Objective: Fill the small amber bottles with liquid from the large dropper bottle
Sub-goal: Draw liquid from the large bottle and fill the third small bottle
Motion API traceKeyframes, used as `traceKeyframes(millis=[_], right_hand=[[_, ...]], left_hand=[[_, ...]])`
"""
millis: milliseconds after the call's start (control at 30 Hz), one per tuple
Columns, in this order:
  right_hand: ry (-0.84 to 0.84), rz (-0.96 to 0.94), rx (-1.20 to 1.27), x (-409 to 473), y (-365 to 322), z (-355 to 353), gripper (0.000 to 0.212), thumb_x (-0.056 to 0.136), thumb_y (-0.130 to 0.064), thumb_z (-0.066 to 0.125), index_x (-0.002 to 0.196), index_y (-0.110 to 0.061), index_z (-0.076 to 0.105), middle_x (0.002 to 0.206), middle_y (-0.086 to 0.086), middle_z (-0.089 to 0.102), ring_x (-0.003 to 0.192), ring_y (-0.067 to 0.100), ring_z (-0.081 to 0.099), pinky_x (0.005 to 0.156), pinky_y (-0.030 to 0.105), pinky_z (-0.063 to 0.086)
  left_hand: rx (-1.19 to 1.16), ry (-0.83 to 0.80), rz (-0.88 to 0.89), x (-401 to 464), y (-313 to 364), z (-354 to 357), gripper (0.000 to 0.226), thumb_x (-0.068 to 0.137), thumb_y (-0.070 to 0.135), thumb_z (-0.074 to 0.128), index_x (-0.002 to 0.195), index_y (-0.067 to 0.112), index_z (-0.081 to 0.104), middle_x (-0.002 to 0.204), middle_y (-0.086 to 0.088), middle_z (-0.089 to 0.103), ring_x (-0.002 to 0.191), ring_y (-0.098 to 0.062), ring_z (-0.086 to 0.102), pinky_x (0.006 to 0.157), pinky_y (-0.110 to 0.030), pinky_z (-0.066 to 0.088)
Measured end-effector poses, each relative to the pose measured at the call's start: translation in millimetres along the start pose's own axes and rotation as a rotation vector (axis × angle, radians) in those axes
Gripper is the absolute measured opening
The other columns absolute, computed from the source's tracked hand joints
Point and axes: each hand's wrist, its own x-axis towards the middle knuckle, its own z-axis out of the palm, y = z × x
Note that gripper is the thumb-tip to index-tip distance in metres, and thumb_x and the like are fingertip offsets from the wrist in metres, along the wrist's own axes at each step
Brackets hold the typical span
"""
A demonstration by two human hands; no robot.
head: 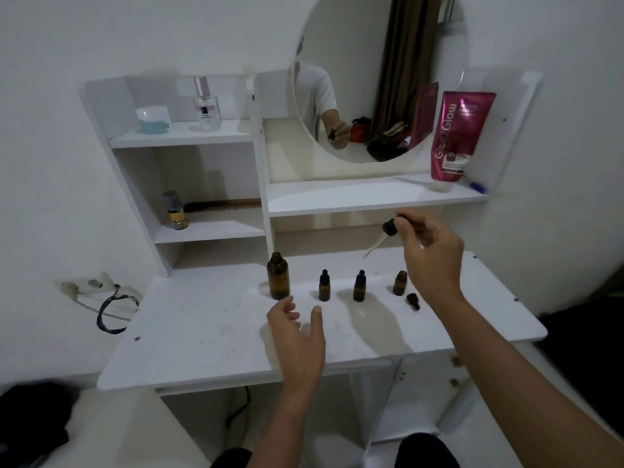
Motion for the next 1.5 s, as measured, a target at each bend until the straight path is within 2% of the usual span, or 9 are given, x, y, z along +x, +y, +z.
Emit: traceKeyframes(millis=[200, 267, 367, 467, 600, 733, 1067, 1333, 1500], right_hand=[[0.032, 0.031, -0.103, -1, 30, -41, 0.015, 0.099, -0.015, 0.07, 0.112, -0.018, 0.076, 0.103, -0.002, 0.075, 0.095, 0.008, 0.071, 0.087, 0.015, 0.055], [0.037, 0.035, -0.133, -1, 39, -50, 0.014, 0.099, -0.015, 0.069, 0.112, -0.018, 0.075, 0.102, -0.003, 0.074, 0.094, 0.008, 0.071, 0.087, 0.015, 0.055], [0.041, 0.044, -0.148, 1, 49, -56, 0.014, 0.099, -0.014, 0.069, 0.112, -0.016, 0.075, 0.102, -0.003, 0.073, 0.094, 0.004, 0.07, 0.086, 0.013, 0.054], [0.038, 0.024, -0.155, 3, 56, -57, 0.014, 0.099, -0.013, 0.069, 0.111, -0.013, 0.075, 0.102, -0.002, 0.073, 0.093, 0.002, 0.07, 0.086, 0.01, 0.053], [0.016, 0.011, -0.172, 5, 65, -55, 0.015, 0.098, -0.013, 0.07, 0.112, -0.011, 0.076, 0.101, -0.002, 0.073, 0.092, 0.007, 0.071, 0.085, 0.012, 0.054], [-0.001, 0.015, -0.168, 8, 72, -54, 0.015, 0.098, -0.013, 0.07, 0.112, -0.01, 0.076, 0.1, -0.005, 0.073, 0.092, 0.004, 0.071, 0.086, 0.013, 0.054], [-0.034, -0.038, -0.164, 13, 74, -50, 0.015, 0.097, -0.01, 0.072, 0.111, -0.01, 0.076, 0.101, -0.001, 0.074, 0.094, 0.007, 0.071, 0.084, 0.007, 0.048], [-0.021, -0.052, -0.145, 18, 79, -45, 0.015, 0.098, -0.012, 0.071, 0.112, -0.01, 0.076, 0.101, -0.002, 0.074, 0.095, 0.009, 0.071, 0.085, 0.014, 0.054], [-0.036, -0.079, -0.169, 17, 82, -43, 0.014, 0.098, -0.009, 0.07, 0.111, -0.009, 0.075, 0.101, -0.001, 0.074, 0.095, 0.01, 0.071, 0.085, 0.014, 0.054]], left_hand=[[0.011, -0.276, 0.061, -44, 16, 60, 0.036, 0.094, 0.037, 0.069, 0.123, 0.039, 0.048, 0.115, 0.022, 0.054, 0.104, -0.003, 0.057, 0.09, -0.028, 0.057], [0.052, -0.388, 0.11, -49, 18, 77, 0.036, 0.096, 0.037, 0.067, 0.126, 0.041, 0.046, 0.12, 0.024, 0.053, 0.11, 0.001, 0.054, 0.093, -0.021, 0.053], [0.117, -0.505, 0.148, -45, 23, 98, 0.043, 0.099, 0.033, 0.063, 0.138, 0.032, 0.045, 0.137, 0.019, 0.048, 0.124, 0.003, 0.046, 0.09, 0.002, 0.037], [0.199, -0.555, 0.185, -33, 26, 117, 0.054, 0.1, 0.031, 0.061, 0.149, 0.022, 0.041, 0.15, 0.01, 0.044, 0.13, 0.003, 0.041, 0.097, 0.002, 0.028], [0.239, -0.561, 0.203, -19, 25, 137, 0.056, 0.099, 0.026, 0.062, 0.15, 0.018, 0.041, 0.153, 0.004, 0.044, 0.139, -0.011, 0.043, 0.116, -0.023, 0.035], [0.278, -0.555, 0.213, -14, 23, 151, 0.054, 0.098, 0.025, 0.064, 0.147, 0.018, 0.044, 0.148, 0.003, 0.05, 0.135, -0.016, 0.048, 0.112, -0.029, 0.041], [0.339, -0.442, 0.23, -2, 19, 174, 0.044, 0.099, 0.024, 0.062, 0.14, 0.017, 0.051, 0.142, 0.001, 0.053, 0.125, -0.018, 0.056, 0.103, -0.032, 0.048], [0.286, -0.411, 0.248, 5, 8, 184, 0.04, 0.103, 0.029, 0.056, 0.14, 0.017, 0.052, 0.138, 0.003, 0.056, 0.126, -0.016, 0.054, 0.108, -0.033, 0.046], [0.274, -0.393, 0.277, 7, 3, 185, 0.027, 0.104, 0.025, 0.053, 0.128, 0.017, 0.058, 0.124, 0.004, 0.062, 0.118, -0.015, 0.056, 0.103, -0.034, 0.048]])
